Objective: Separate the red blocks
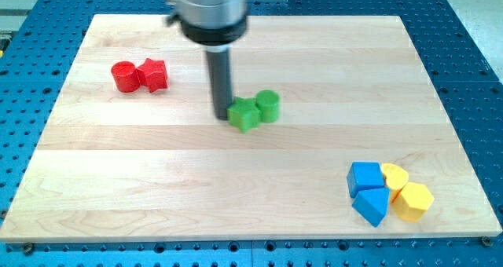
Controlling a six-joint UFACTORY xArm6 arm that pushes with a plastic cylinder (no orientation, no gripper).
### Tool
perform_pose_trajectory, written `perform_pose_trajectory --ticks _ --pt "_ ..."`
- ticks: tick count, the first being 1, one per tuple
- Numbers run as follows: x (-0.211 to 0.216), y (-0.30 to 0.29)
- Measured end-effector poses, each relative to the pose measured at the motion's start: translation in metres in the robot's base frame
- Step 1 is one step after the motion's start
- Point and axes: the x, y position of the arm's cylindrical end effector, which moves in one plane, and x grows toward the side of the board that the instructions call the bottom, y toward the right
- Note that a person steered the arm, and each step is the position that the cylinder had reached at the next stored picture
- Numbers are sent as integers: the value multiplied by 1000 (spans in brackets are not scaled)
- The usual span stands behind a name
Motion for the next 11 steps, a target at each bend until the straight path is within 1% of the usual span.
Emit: perform_pose_trajectory --ticks 1,2,3,4,5,6,7,8,9,10,11 --pt "48 -83" --pt "62 -249" --pt "-27 -284" --pt "-104 -251" --pt "-112 -185" --pt "-82 -128" --pt "-68 -19" --pt "-108 -69" --pt "-65 -143" --pt "-44 -90" --pt "-45 -86"
